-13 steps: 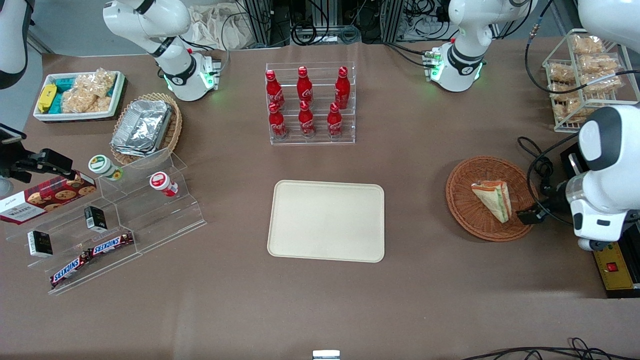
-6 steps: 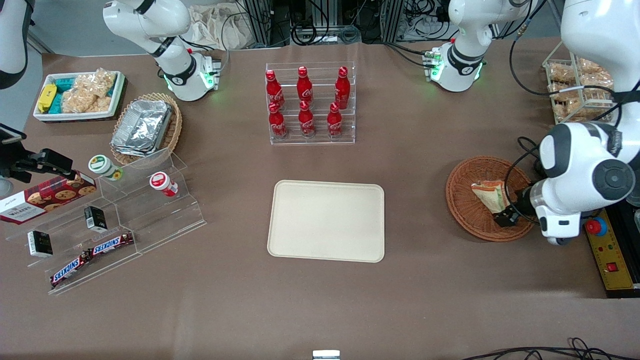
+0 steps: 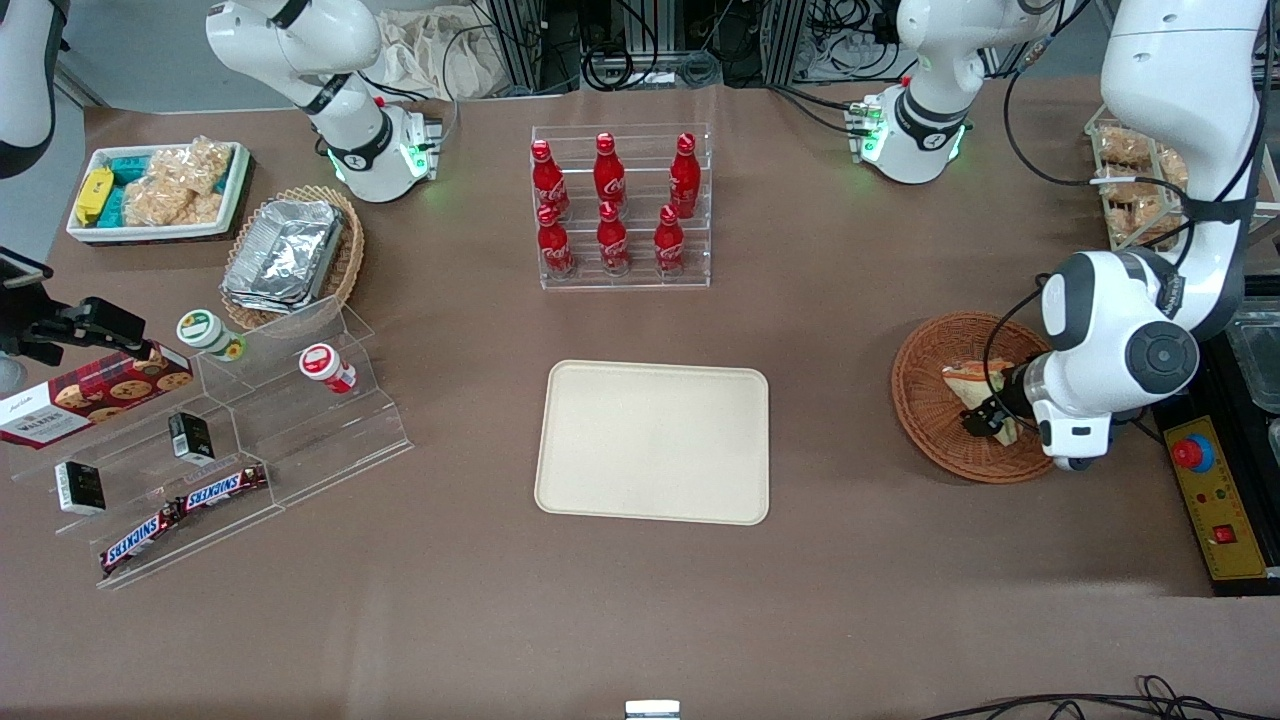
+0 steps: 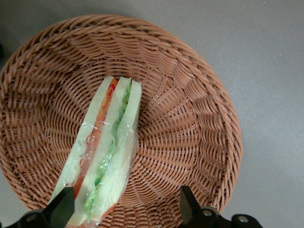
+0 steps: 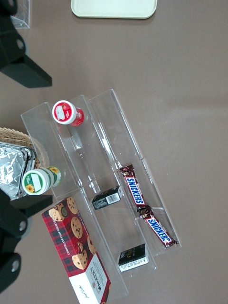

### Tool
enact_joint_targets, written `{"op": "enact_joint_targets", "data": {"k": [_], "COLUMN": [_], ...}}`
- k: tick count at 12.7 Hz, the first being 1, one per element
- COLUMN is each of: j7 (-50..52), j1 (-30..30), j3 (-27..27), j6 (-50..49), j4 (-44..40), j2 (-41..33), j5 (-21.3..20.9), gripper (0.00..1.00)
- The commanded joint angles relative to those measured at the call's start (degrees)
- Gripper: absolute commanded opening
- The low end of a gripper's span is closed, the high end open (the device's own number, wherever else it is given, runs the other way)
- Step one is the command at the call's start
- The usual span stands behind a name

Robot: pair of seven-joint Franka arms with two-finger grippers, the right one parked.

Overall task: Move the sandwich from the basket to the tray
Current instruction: 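Lower the left gripper and close it on the triangular sandwich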

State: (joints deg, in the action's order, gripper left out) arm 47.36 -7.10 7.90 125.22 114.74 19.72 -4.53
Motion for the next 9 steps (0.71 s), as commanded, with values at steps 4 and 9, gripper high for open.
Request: {"op": "enact_joint_targets", "data": {"k": [4,9], "j7": [0.54,0.10], "j1": [0.24,0.07], "j3": [-0.43,-0.61], "j6": [-0.75,-4.19], "j4": [-1.87,-2.15], "j2": [-0.74,-0.56], "j5": [-3.73,-5.92], "gripper": [1.00,1.00]}}
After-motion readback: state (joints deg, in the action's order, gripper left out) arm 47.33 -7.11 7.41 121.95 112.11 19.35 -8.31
